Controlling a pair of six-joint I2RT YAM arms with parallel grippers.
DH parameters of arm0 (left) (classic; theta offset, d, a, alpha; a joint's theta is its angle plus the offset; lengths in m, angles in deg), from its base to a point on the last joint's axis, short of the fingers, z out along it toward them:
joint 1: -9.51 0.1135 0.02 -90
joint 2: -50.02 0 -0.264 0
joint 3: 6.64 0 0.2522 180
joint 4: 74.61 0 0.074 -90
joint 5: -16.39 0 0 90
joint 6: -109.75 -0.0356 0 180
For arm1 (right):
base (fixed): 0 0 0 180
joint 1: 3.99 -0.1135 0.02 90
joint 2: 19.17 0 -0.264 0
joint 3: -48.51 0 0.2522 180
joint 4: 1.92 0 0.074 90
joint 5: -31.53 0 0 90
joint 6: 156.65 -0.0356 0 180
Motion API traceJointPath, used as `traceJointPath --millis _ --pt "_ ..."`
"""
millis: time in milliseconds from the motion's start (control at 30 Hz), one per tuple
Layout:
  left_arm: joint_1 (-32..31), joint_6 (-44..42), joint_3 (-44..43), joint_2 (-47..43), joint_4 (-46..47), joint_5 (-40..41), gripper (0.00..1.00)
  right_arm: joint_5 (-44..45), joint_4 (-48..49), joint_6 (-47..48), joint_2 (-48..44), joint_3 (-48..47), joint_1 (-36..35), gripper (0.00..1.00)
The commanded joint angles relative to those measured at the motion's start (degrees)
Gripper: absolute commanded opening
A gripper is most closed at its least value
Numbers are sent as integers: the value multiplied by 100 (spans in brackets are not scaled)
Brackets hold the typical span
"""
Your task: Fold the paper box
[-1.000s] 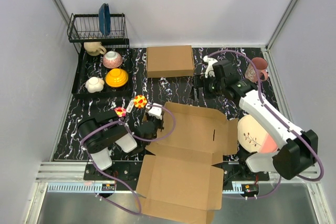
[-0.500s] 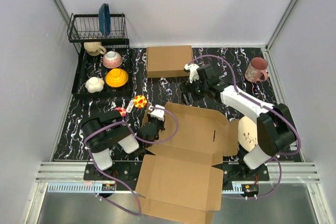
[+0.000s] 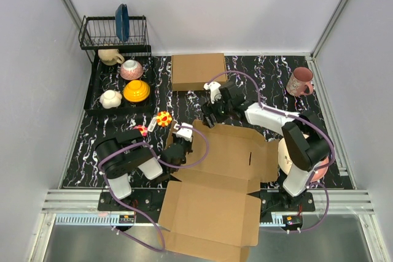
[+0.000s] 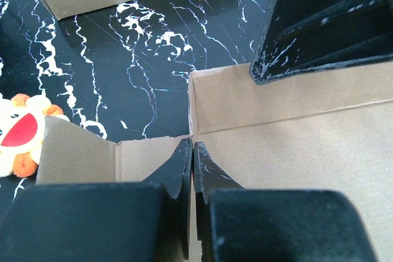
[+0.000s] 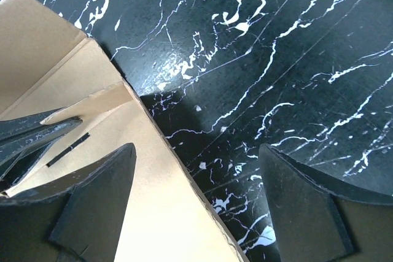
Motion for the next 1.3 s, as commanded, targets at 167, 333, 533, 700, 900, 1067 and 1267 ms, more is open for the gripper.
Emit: traceJointPath --millis 167,333,533,700,900,1067,1267 --pt "-14 -79 -10 92 2025 254 0 -270 593 -10 282 332 -92 73" --pt "-14 -88 -10 31 2025 254 0 -253 863 -98 265 587 -92 54" --pt "-14 -132 -45 -110 2025 227 10 45 962 -142 -24 781 -118 39" --pt "-76 -474 -88 -556 1955 253 45 1018 760 15 -429 772 -337 30" --pt "-260 -572 -501 -2021 192 482 54 2249 409 393 -982 904 -750 26" --pt "-252 122 -1264 -3246 -2867 1026 55 2761 285 666 -1413 1141 -1119 22" --pt "222 1051 -1801 -4108 -5188 1002 63 3675 -4 1228 -1414 1273 -1770 21"
